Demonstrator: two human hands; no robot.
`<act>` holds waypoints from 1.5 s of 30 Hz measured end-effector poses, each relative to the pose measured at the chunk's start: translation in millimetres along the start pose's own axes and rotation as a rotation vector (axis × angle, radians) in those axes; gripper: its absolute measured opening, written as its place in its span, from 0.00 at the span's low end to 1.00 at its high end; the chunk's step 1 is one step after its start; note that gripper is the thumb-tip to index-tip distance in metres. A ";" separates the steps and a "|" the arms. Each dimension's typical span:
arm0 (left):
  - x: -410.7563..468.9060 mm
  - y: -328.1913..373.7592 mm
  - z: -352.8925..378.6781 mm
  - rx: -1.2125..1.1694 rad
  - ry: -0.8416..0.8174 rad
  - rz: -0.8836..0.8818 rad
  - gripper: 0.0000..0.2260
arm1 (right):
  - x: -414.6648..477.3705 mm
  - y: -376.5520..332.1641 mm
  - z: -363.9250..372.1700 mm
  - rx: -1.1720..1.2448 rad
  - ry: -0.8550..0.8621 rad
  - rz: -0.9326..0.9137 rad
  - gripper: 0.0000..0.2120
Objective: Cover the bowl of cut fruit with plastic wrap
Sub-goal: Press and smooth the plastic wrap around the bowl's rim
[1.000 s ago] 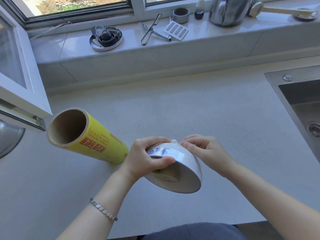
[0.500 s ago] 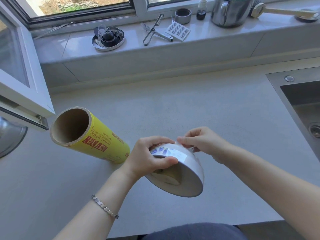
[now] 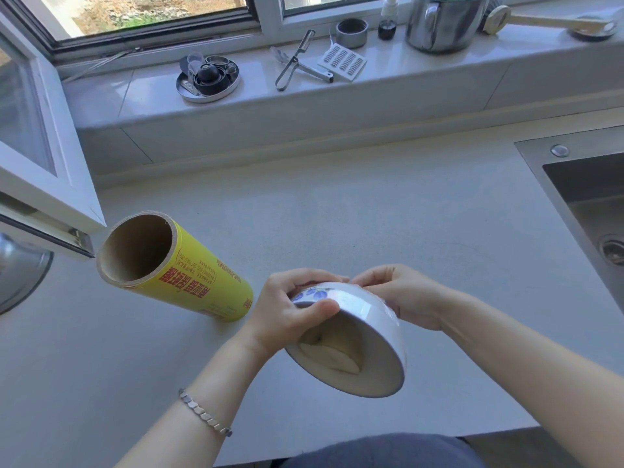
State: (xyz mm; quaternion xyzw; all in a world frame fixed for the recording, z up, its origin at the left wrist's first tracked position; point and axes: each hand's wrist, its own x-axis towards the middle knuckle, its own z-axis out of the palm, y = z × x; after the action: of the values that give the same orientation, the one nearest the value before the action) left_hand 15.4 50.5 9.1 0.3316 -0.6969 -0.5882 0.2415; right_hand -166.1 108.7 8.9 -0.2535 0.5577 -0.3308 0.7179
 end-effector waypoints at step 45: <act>-1.5 -9.0 17.3 0.024 0.099 -0.259 0.12 | -18.3 -26.8 -23.0 -0.487 0.022 0.054 0.05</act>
State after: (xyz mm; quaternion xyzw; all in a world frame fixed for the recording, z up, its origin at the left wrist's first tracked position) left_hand 5.4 62.2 -3.0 0.4502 -0.6424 -0.5893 0.1935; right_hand -196.4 105.1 34.4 -0.4003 0.6354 -0.1703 0.6379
